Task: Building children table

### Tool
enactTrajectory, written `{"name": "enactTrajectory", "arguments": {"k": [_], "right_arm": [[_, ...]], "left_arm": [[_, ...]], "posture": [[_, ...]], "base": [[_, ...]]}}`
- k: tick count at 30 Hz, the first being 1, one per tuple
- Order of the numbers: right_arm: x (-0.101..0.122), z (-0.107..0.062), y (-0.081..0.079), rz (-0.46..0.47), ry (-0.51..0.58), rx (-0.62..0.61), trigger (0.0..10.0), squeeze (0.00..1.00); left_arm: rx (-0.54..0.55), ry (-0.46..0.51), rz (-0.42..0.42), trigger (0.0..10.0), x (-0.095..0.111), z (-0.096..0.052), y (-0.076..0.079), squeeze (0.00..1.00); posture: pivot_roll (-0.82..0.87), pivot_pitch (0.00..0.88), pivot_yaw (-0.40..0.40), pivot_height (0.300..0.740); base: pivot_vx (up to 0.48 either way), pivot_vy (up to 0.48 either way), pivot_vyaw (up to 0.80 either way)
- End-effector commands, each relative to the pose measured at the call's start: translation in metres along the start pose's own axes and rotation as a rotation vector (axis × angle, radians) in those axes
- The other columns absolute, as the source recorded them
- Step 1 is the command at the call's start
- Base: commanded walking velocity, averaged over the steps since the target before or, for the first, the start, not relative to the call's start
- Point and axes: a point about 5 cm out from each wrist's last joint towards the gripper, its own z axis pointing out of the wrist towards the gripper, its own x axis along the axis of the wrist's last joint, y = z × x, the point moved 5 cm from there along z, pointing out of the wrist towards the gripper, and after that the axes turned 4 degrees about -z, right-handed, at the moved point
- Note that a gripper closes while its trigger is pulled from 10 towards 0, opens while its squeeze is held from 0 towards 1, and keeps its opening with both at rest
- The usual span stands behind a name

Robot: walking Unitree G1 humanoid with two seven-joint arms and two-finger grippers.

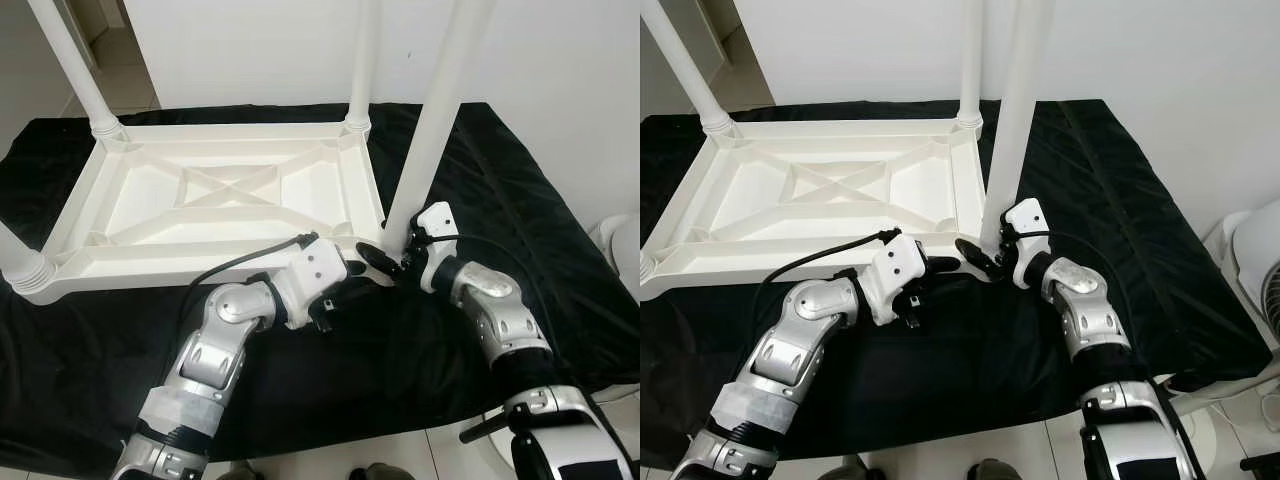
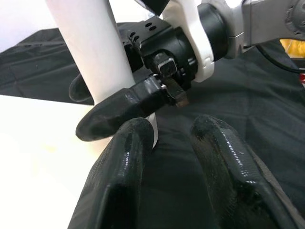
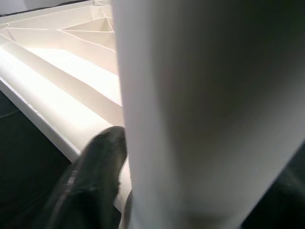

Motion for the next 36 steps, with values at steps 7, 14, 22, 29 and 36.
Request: {"name": "enactTrajectory", "arguments": {"k": [7, 14, 22, 29, 36], "right_arm": [[-0.005, -0.001, -0.002, 0.002, -0.014, 0.055, 0.0, 0.0], [-0.008, 0.0, 0.012, 0.077, -0.009, -0.098, 10.0, 0.0], [-0.006, 0.001, 0.017, 0.186, 0.045, -0.34, 10.0, 0.0], [-0.019, -0.013, 0.021, 0.295, 0.002, -0.681, 10.0, 0.0], [-0.021, -0.014, -0.01, 0.324, 0.0, -0.841, 10.0, 0.0]], "left_arm": [[0.044, 0.006, 0.02, 10.0, 0.001, -0.001, -0.004, 0.0], [0.054, 0.01, 0.026, 10.0, 0.002, 0.0, -0.004, 0.0], [0.076, 0.016, 0.02, 10.0, 0.002, 0.002, -0.006, 0.0], [0.088, 0.003, 0.007, 10.0, -0.001, 0.002, -0.006, 0.0], [0.09, 0.005, -0.005, 10.0, -0.001, 0.001, -0.005, 0.0]], "posture": [[-0.1, 0.028, 0.01, 0.74], [-0.11, 0.019, 0.004, 0.74], [-0.12, 0.024, 0.003, 0.74], [-0.11, 0.022, -0.013, 0.74], [-0.11, 0.018, -0.009, 0.74]], "base": [[0.0, 0.0, 0.0], [0.0, 0.0, 0.0], [0.0, 0.0, 0.0], [0.0, 0.0, 0.0], [0.0, 0.0, 0.0]]}}
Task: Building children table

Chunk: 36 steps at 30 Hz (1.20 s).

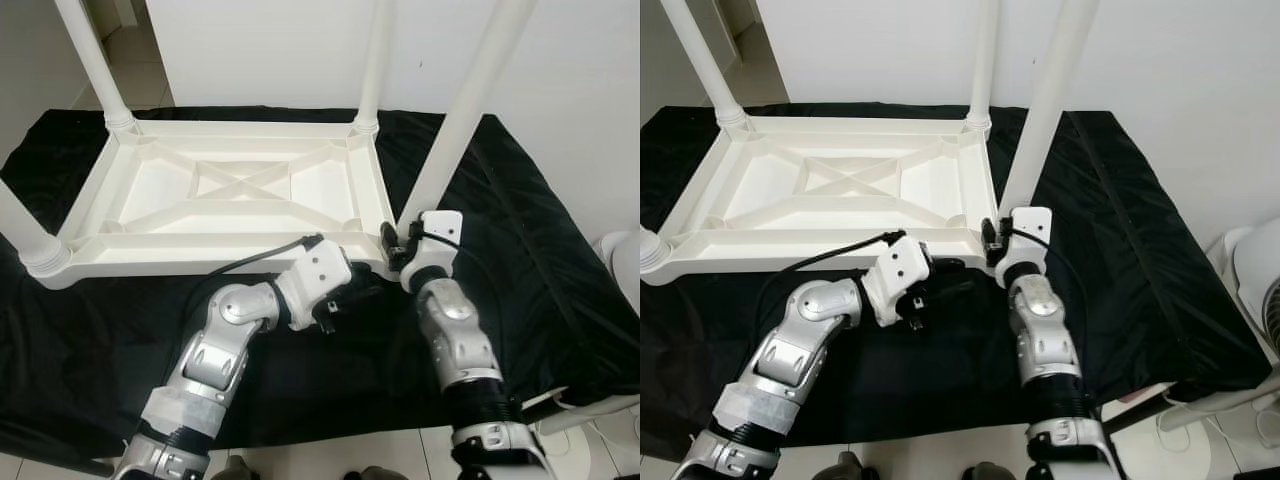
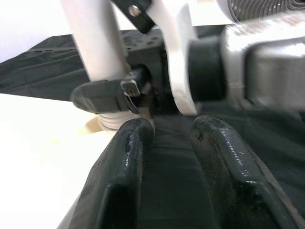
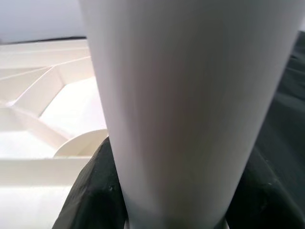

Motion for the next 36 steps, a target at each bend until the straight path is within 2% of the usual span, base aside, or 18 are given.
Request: {"name": "enactTrajectory", "arguments": {"k": [1, 6, 10, 11, 13, 14, 16, 17, 19, 20, 21, 23, 25, 26, 29, 31, 32, 36], "right_arm": [[-0.016, -0.007, -0.001, 0.051, -0.062, -0.043, 10.0, 0.0], [-0.006, -0.008, -0.005, 0.015, -0.023, -0.027, 10.0, 0.0], [0.0, -0.008, -0.003, 0.025, 0.0, -0.015, 10.0, 0.0], [0.003, -0.007, -0.001, 0.036, 0.015, -0.009, 10.0, 1.0], [0.006, -0.007, 0.0, 0.045, 0.029, -0.002, 10.0, 1.0], [0.014, -0.008, -0.001, 0.06, 0.069, 0.055, 10.0, 1.0], [0.019, -0.009, -0.003, 0.048, 0.088, 0.087, 10.0, 1.0], [0.02, -0.011, -0.002, 0.048, 0.094, 0.119, 10.0, 0.8], [0.021, -0.012, -0.002, 0.052, 0.097, 0.138, 10.0, 0.8], [0.022, -0.013, 0.006, 0.007, 0.101, 0.207, 10.0, 0.0], [0.022, -0.013, 0.006, 0.007, 0.101, 0.207, 10.0, 0.0], [0.015, -0.012, 0.016, -0.059, 0.058, 0.304, 10.0, 0.0], [0.014, -0.011, 0.019, -0.07, 0.047, 0.33, 10.0, 0.0], [0.015, -0.01, 0.023, -0.113, 0.053, 0.38, 10.0, 0.0], [0.009, -0.008, 0.021, -0.168, 0.017, 0.491, 10.0, 0.0], [0.008, -0.007, 0.021, -0.18, 0.008, 0.518, 10.0, 0.0], [0.009, -0.005, 0.018, -0.211, 0.008, 0.585, 10.0, 0.0], [0.012, -0.003, 0.016, -0.229, 0.016, 0.622, 10.0, 0.0]], "left_arm": [[0.099, -0.001, -0.009, 10.0, -0.002, -0.001, -0.008, 0.0], [0.094, 0.0, -0.01, 10.0, -0.001, 0.0, -0.008, 0.0], [0.089, 0.0, -0.006, 10.0, -0.001, 0.001, -0.008, 0.0], [0.09, 0.001, -0.005, 10.0, -0.001, 0.001, -0.008, 0.0], [0.091, 0.001, -0.006, 10.0, 0.0, 0.001, -0.009, 0.0], [0.087, -0.002, -0.012, 10.0, -0.001, 0.0, -0.008, 0.0], [0.081, -0.006, -0.019, 10.0, -0.002, -0.001, -0.008, 0.0], [0.081, -0.003, -0.02, 10.0, -0.002, -0.002, -0.007, 0.0], [0.082, -0.001, -0.02, 10.0, -0.001, -0.002, -0.007, 0.0], [0.084, 0.001, -0.019, 10.0, -0.001, -0.002, -0.007, 0.0], [0.084, 0.001, -0.019, 10.0, -0.001, -0.002, -0.007, 0.0], [0.097, -0.003, -0.017, 10.0, -0.001, -0.003, -0.01, 0.0], [0.097, -0.003, -0.017, 10.0, -0.001, -0.003, -0.01, 0.0], [0.095, -0.002, -0.021, 10.0, -0.001, -0.003, -0.01, 0.0], [0.092, -0.001, -0.021, 10.0, 0.0, -0.002, -0.011, 0.0], [0.092, -0.001, -0.021, 10.0, 0.0, -0.002, -0.011, 0.0], [0.091, 0.0, -0.022, 10.0, 0.0, -0.001, -0.011, 0.0], [0.091, 0.0, -0.022, 10.0, 0.001, -0.001, -0.012, 0.0]], "posture": [[-0.11, 0.018, -0.009, 0.74], [-0.11, 0.016, -0.004, 0.74], [-0.12, 0.016, -0.002, 0.74], [-0.11, 0.014, -0.002, 0.74], [-0.11, 0.014, -0.002, 0.74], [-0.11, 0.016, 0.0, 0.74], [-0.11, 0.016, 0.0, 0.74], [-0.11, 0.016, 0.003, 0.74], [-0.11, 0.016, 0.003, 0.74], [-0.11, 0.02, 0.002, 0.74], [-0.11, 0.02, 0.002, 0.74], [-0.11, 0.023, 0.003, 0.74], [-0.11, 0.023, 0.003, 0.74], [-0.11, 0.029, 0.006, 0.74], [-0.12, 0.036, 0.014, 0.74], [-0.12, 0.036, 0.014, 0.74], [-0.12, 0.04, 0.017, 0.74], [-0.12, 0.042, 0.018, 0.74]], "base": [[0.0, 0.0, 0.0], [0.0, 0.0, 0.0], [0.0, 0.0, 0.0], [0.0, 0.0, 0.0], [0.0, 0.0, 0.0], [0.0, 0.0, 0.0], [0.0, 0.0, 0.0], [0.0, 0.0, 0.0], [0.0, 0.0, 0.0], [0.0, 0.0, 0.0], [0.0, 0.0, 0.0], [0.0, 0.0, 0.0], [0.0, 0.0, 0.0], [0.0, 0.0, 0.0], [0.0, 0.0, 0.0], [0.0, 0.0, 0.0], [0.0, 0.0, 0.0], [0.0, 0.0, 0.0]]}}
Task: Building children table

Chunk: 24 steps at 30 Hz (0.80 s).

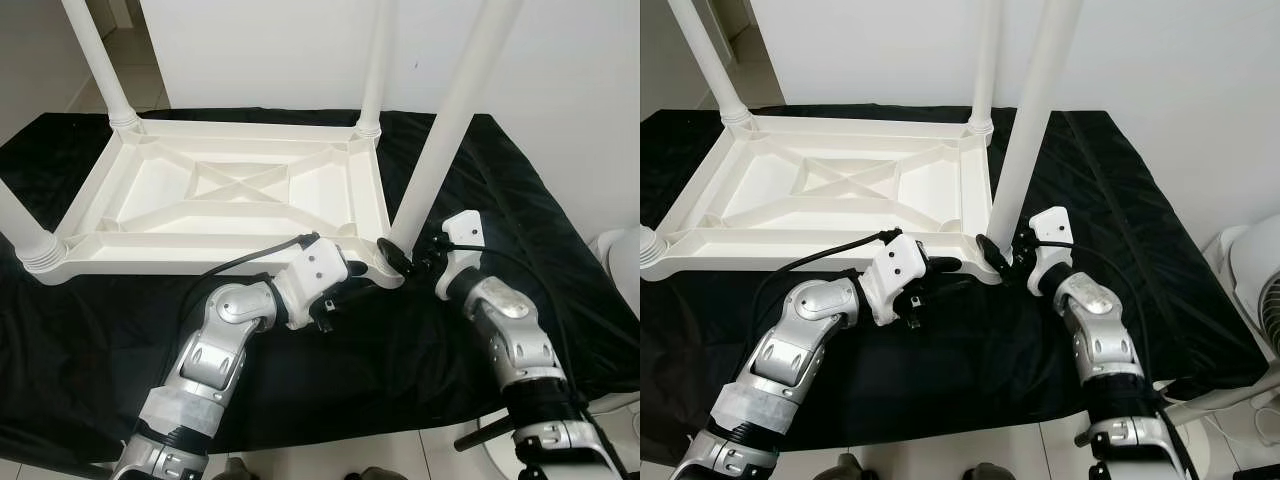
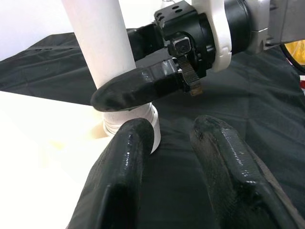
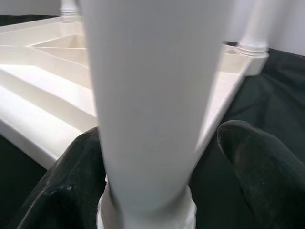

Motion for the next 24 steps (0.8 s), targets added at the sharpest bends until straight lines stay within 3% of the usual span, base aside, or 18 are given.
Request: {"name": "enactTrajectory", "arguments": {"k": [1, 9, 10, 24], "right_arm": [[0.0, 0.001, -0.002, -0.018, 0.0, 0.028, 10.0, 0.0], [-0.005, 0.018, -0.003, -0.027, -0.043, 0.136, 10.0, 0.0], [-0.008, 0.019, -0.002, -0.022, -0.058, 0.142, 0.0, 0.0], [-0.012, 0.017, 0.008, 0.031, -0.048, 0.14, 0.0, 0.0]], "left_arm": [[0.083, 0.005, -0.013, 10.0, 0.001, 0.001, -0.009, 0.0], [0.091, 0.004, -0.011, 10.0, 0.001, 0.0, -0.01, 0.0], [0.092, 0.004, -0.011, 10.0, 0.002, -0.001, -0.01, 0.0], [0.11, -0.002, -0.021, 10.0, -0.001, -0.004, -0.009, 0.0]], "posture": [[-0.12, 0.042, 0.018, 0.74], [-0.1, 0.046, 0.013, 0.74], [-0.1, 0.046, 0.013, 0.74], [-0.09, 0.054, 0.0, 0.74]], "base": [[0.0, 0.0, 0.0], [0.0, 0.0, 0.0], [0.0, 0.0, 0.0], [0.0, 0.0, 0.0]]}}
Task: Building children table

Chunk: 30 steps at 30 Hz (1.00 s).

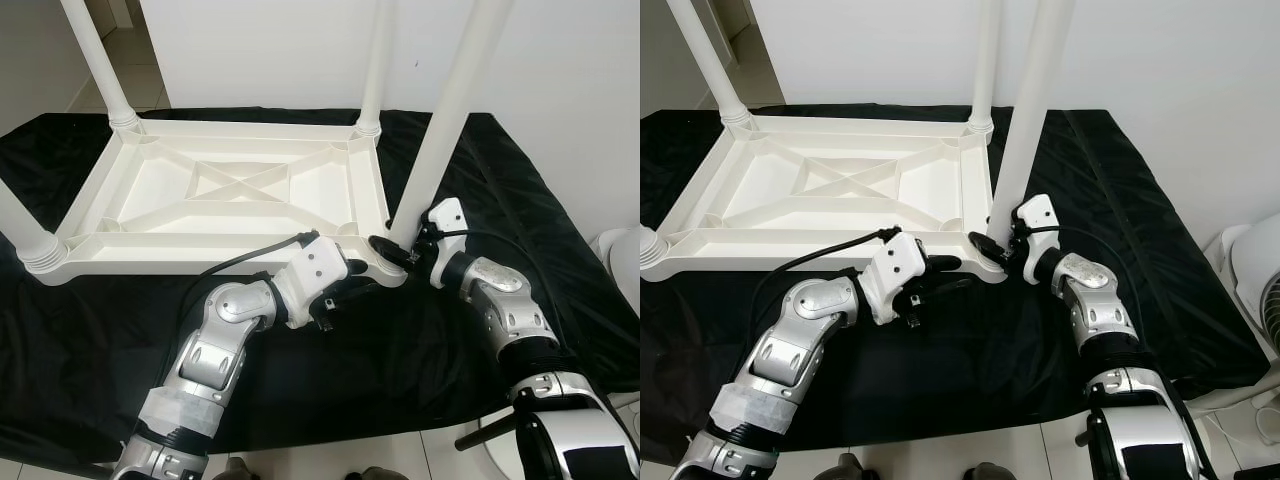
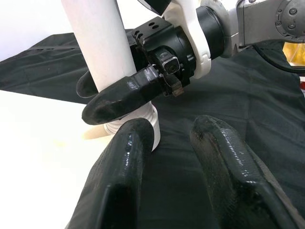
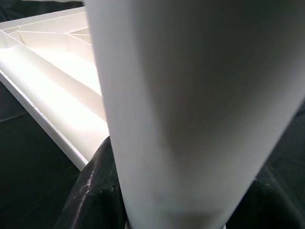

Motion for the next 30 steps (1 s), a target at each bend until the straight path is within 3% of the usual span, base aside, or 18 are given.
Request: {"name": "enactTrajectory", "arguments": {"k": [1, 6, 11, 15, 20, 24, 26, 30], "right_arm": [[0.0, -0.003, 0.007, 0.029, 0.011, -0.04, 10.0, 0.0], [0.011, -0.003, 0.01, 0.08, 0.089, -0.166, 10.0, 0.0], [0.006, -0.001, 0.007, 0.088, 0.059, -0.321, 10.0, 0.0], [0.004, -0.001, 0.005, 0.103, 0.048, -0.359, 10.0, 0.0], [0.001, -0.003, 0.0, 0.127, 0.017, -0.607, 10.0, 0.0], [0.002, -0.005, -0.001, 0.12, 0.012, -0.648, 10.0, 0.0], [0.006, -0.008, -0.005, 0.154, 0.018, -0.765, 10.0, 0.0], [0.017, -0.002, -0.019, 0.173, 0.043, -0.794, 10.0, 0.0]], "left_arm": [[0.105, -0.003, -0.019, 10.0, -0.003, -0.002, -0.009, 0.0], [0.103, -0.005, -0.023, 10.0, -0.004, -0.001, -0.008, 0.0], [0.099, -0.011, -0.023, 10.0, -0.006, -0.001, -0.006, 0.0], [0.097, -0.012, -0.024, 10.0, -0.007, -0.001, -0.006, 0.0], [0.088, -0.017, -0.015, 10.0, -0.007, -0.001, -0.008, 0.0], [0.086, -0.018, -0.013, 10.0, -0.007, -0.001, -0.008, 0.0], [0.088, -0.023, -0.006, 10.0, -0.008, -0.002, -0.011, 0.0], [0.095, -0.024, 0.003, 10.0, -0.007, -0.002, -0.016, 0.0]], "posture": [[-0.09, 0.054, 0.0, 0.74], [-0.1, 0.057, 0.001, 0.74], [-0.1, 0.057, 0.006, 0.74], [-0.1, 0.057, 0.006, 0.74], [-0.11, 0.047, 0.013, 0.74], [-0.11, 0.04, 0.016, 0.74], [-0.12, 0.036, 0.015, 0.74], [-0.12, 0.03, 0.017, 0.74]], "base": [[0.0, 0.0, 0.0], [0.0, 0.0, 0.0], [0.0, 0.0, 0.0], [0.0, 0.0, 0.0], [0.0, 0.0, 0.0], [0.0, 0.0, 0.0], [0.0, 0.0, 0.0], [0.0, 0.0, 0.0]]}}
